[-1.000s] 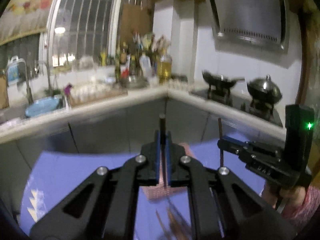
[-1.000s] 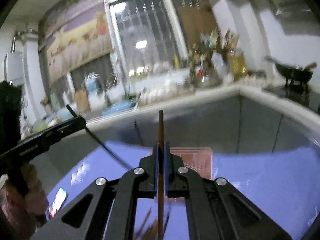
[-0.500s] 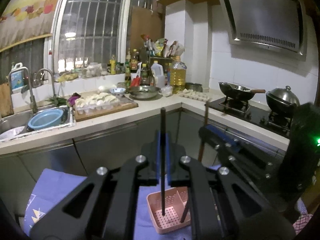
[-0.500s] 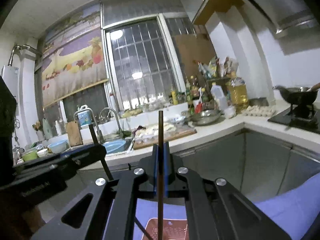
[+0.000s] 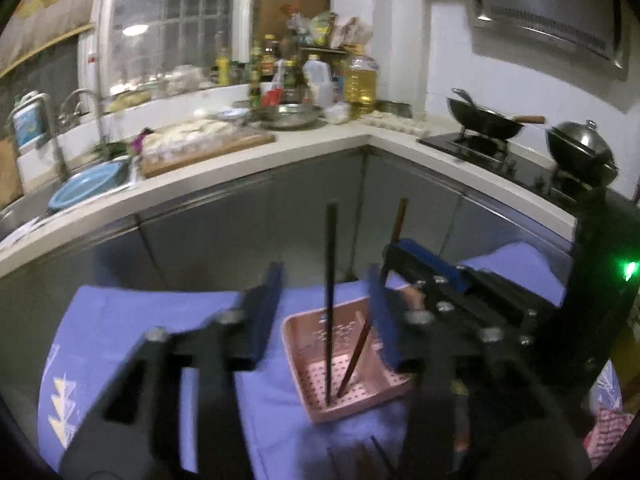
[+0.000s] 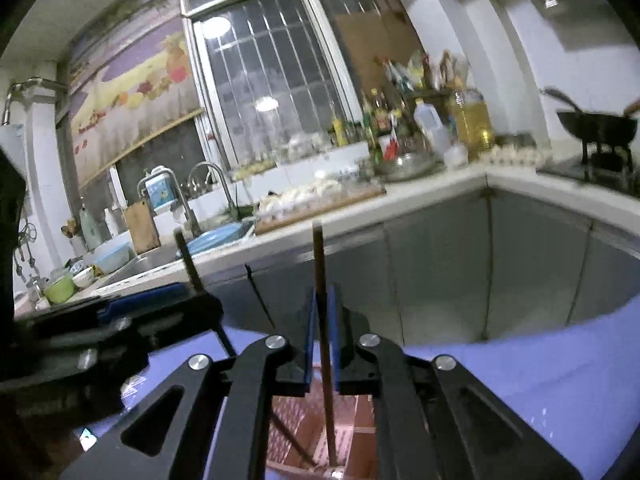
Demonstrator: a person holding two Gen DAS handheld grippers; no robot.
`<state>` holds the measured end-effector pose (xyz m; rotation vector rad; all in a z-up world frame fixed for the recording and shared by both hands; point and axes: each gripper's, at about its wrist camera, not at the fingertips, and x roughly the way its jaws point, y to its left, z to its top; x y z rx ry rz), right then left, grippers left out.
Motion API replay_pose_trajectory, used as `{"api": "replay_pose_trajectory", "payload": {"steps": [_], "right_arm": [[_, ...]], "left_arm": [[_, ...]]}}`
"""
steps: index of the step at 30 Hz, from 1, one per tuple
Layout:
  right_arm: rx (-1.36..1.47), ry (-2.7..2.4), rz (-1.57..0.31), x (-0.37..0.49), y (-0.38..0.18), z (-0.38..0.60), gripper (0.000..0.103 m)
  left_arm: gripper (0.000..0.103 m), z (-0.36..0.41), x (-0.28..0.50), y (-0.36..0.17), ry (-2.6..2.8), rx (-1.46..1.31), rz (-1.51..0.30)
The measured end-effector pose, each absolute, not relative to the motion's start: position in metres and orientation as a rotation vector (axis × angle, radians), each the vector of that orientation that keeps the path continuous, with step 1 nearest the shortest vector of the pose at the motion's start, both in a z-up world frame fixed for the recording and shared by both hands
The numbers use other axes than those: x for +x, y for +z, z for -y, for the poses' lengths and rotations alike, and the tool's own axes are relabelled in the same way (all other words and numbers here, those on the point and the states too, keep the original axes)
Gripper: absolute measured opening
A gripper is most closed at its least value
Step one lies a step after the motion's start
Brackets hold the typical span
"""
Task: Organize utensils
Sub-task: 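Lift both chopsticks into the pink basket and open both tools, then return the left tool to the chopsticks and grasp one while the right tool grasps another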
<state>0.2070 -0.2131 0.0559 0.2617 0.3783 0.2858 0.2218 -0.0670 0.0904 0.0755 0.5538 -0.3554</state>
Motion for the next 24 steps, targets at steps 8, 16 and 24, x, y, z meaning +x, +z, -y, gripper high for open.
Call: {"api": "replay_pose_trajectory", "payload": {"steps": [8, 16, 24], "right_arm": [[0.279, 0.281, -0.288, 0.142, 0.086, 0.218, 0.044], [0.32, 0.275, -0.506, 0.041, 0.011, 0.223, 0.039], [0.196, 0.223, -0.796, -0.024, -0.084, 0.198, 0.024]], "left_arm": [[0.05, 0.022, 0.155, 0.091, -0.32, 0.017, -0.48], [0.037, -0.009, 0.081, -0.004, -0.35, 0.034, -0.671], [0.03, 0.007, 0.039, -0.099, -0.451, 0.041, -0.935]]}}
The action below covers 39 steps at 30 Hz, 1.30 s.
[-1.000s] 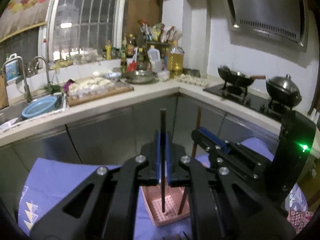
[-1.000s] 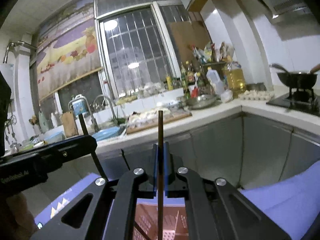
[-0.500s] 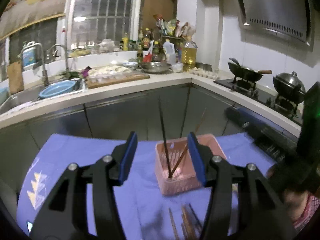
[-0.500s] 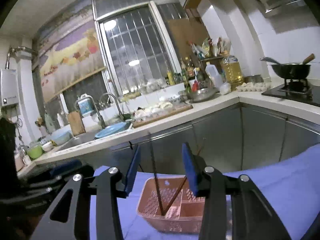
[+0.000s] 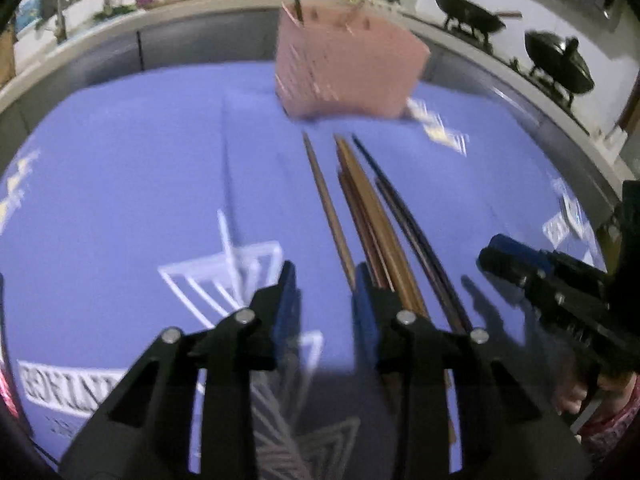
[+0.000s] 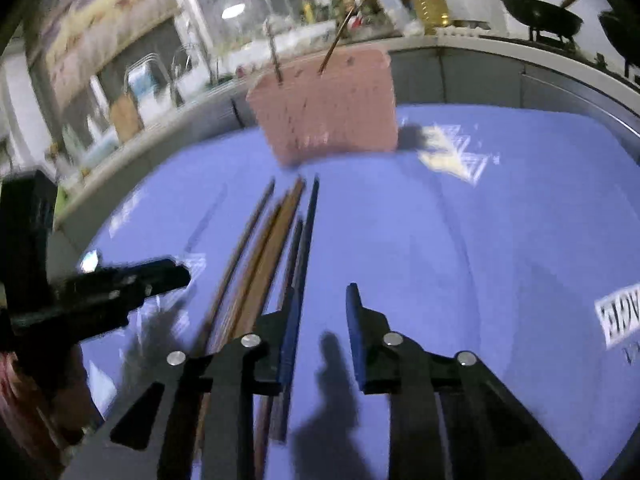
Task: Organize utensils
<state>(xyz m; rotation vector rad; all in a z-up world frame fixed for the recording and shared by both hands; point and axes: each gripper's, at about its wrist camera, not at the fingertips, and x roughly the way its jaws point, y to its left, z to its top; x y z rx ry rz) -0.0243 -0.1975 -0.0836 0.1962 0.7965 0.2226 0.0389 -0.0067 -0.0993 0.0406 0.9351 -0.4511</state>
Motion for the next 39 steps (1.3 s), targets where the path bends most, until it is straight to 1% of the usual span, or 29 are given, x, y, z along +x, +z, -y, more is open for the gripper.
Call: {"api": "replay_pose_trajectory", "payload": {"steps": [8, 15, 16, 17, 18, 19, 20, 25, 27, 29, 31, 35, 39], "right_arm": [[0.06, 0.231, -0.874, -0.045, -0.101, 0.168, 0.022], [0.018, 0.176, -0.871, -0.043, -0.103, 0.169, 0.022], [-0.008, 0.179, -0.867, -0.042, -0.103, 0.166, 0.02], [-0.023, 0.182, -0.863, -0.041, -0.104, 0.166, 0.015], [-0.022, 0.189, -0.864, -0.042, -0.104, 0.168, 0.006], [-0.006, 0.191, -0.872, -0.042, -0.103, 0.173, 0.006], [0.007, 0.184, -0.883, -0.043, -0.103, 0.181, 0.006], [0.065, 0.199, -0.926, -0.067, -0.104, 0.213, 0.006], [0.082, 0.223, -0.927, -0.079, -0.105, 0.221, 0.006], [0.081, 0.231, -0.928, -0.079, -0.104, 0.222, 0.007], [0.062, 0.226, -0.931, -0.068, -0.102, 0.219, 0.007], [0.06, 0.216, -0.935, -0.033, -0.1, 0.211, 0.008], [0.066, 0.203, -0.925, 0.009, -0.098, 0.204, 0.008]], "left_arm": [[0.03, 0.023, 0.029, -0.114, -0.416, 0.105, -0.932], [0.03, 0.042, 0.031, -0.115, -0.361, 0.206, -0.903], [0.03, 0.045, 0.032, -0.115, -0.35, 0.229, -0.885], [0.021, 0.045, 0.033, -0.115, -0.349, 0.23, -0.882], [0.011, 0.044, 0.034, -0.114, -0.361, 0.219, -0.886], [0.007, 0.041, 0.034, -0.114, -0.37, 0.214, -0.892], [0.006, 0.036, 0.032, -0.113, -0.364, 0.221, -0.893], [0.008, -0.007, 0.011, -0.113, -0.395, 0.212, -0.92], [0.011, -0.017, 0.004, -0.114, -0.405, 0.208, -0.934], [0.02, -0.018, 0.003, -0.113, -0.418, 0.22, -0.95], [0.023, -0.013, 0.01, -0.112, -0.422, 0.232, -0.95], [0.023, 0.001, 0.037, -0.112, -0.384, 0.262, -0.932], [0.023, 0.01, 0.072, -0.109, -0.342, 0.224, -0.928]]}}
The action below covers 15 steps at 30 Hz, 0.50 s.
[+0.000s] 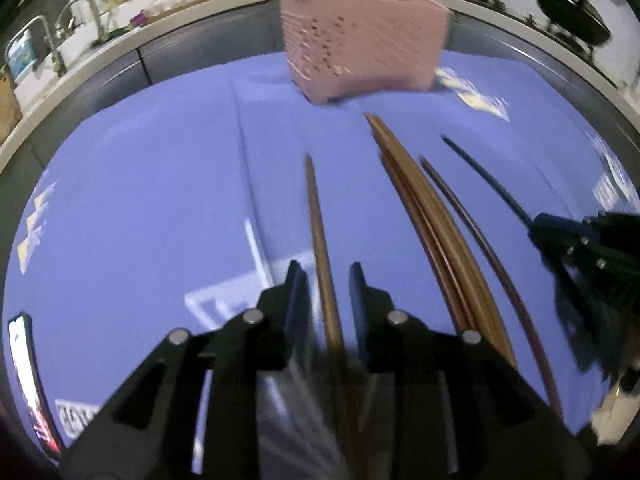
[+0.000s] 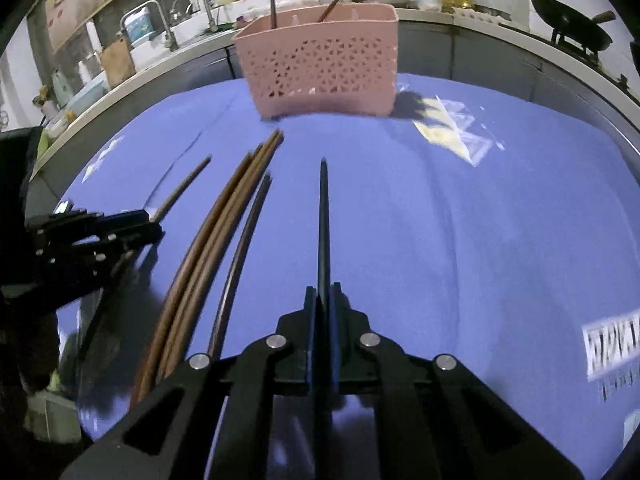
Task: Organize utensils
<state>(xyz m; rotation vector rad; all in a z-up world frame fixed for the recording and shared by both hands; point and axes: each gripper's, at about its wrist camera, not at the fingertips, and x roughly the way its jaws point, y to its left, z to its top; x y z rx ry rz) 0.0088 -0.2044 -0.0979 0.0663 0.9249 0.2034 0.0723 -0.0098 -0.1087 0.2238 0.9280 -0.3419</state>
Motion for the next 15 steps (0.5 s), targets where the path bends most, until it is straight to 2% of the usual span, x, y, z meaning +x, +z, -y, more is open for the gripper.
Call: {"api": "replay_pose_trajectory", "payload": {"steps": [6, 8, 15], "right_arm": [[0.075, 0.202, -0.936, 0.062, -0.095, 0.198, 0.008], [0.078, 0.217, -0.937, 0.071, -0.095, 0.197, 0.007], [0.049, 0.228, -0.906, 0.074, -0.096, 0.195, 0.005]], "left_arm": [[0.023, 0.013, 0.107, -0.106, -0.313, 0.185, -0.916], [0.008, 0.015, 0.111, -0.108, -0.334, 0.183, -0.907], [0.006, 0.022, 0.11, -0.111, -0.343, 0.2, -0.87]]}}
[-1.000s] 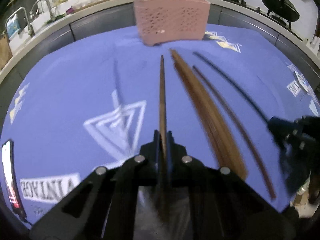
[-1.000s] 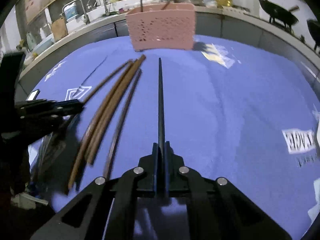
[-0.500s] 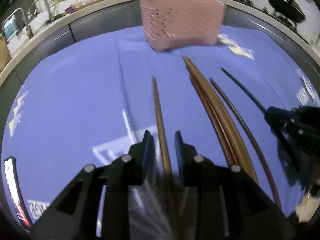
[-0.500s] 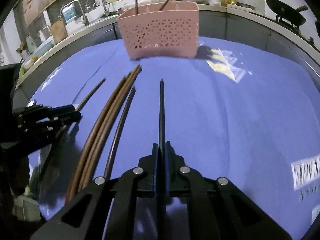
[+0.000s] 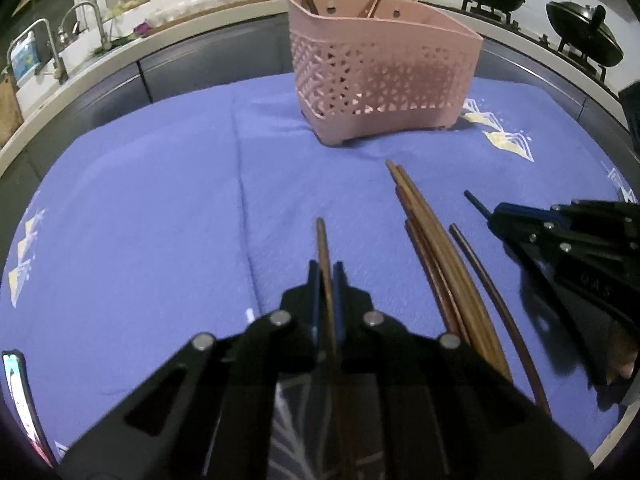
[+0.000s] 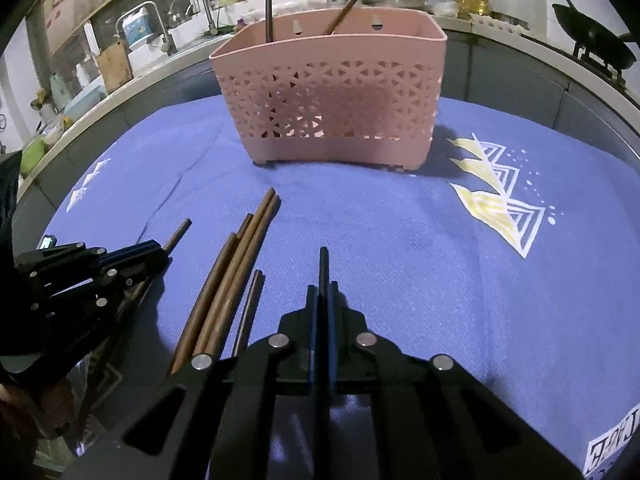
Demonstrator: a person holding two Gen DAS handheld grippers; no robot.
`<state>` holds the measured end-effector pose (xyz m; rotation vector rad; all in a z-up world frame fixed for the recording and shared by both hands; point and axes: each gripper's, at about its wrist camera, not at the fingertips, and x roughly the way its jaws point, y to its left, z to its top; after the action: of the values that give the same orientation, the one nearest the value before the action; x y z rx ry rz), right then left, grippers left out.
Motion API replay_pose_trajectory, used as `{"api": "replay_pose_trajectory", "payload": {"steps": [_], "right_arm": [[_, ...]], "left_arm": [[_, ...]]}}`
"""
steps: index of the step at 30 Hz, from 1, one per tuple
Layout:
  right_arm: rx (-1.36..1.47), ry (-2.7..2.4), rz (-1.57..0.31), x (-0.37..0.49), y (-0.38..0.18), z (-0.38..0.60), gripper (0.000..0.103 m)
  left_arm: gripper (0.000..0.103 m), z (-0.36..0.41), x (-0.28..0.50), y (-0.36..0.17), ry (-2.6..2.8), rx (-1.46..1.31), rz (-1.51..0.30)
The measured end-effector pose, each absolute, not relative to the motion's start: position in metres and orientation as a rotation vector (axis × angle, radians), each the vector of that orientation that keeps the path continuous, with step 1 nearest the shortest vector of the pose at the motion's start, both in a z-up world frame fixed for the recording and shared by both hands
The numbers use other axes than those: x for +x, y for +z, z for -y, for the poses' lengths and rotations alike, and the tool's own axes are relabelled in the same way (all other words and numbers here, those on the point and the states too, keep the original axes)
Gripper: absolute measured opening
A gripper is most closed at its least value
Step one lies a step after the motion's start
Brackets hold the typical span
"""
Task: Organize utensils
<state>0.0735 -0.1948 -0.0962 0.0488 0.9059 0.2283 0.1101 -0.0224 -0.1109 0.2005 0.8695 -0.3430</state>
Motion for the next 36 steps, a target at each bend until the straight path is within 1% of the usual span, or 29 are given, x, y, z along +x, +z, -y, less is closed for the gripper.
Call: {"api": "replay_pose_trajectory", "payload": {"steps": [12, 36], "right_arm": [[0.069, 0.202, -0.877, 0.0711, -0.0983, 0.1938, 0.005], [0.087, 0.189, -0.872, 0.0702, -0.0985, 0.1944, 0.005]], "left_arm": [[0.006, 0.0216, 0.1017, -0.115, -0.318, 0.183, -0.819], [0.006, 0.0166, 0.1026, -0.1149, -0.338, 0.152, -0.82]]}}
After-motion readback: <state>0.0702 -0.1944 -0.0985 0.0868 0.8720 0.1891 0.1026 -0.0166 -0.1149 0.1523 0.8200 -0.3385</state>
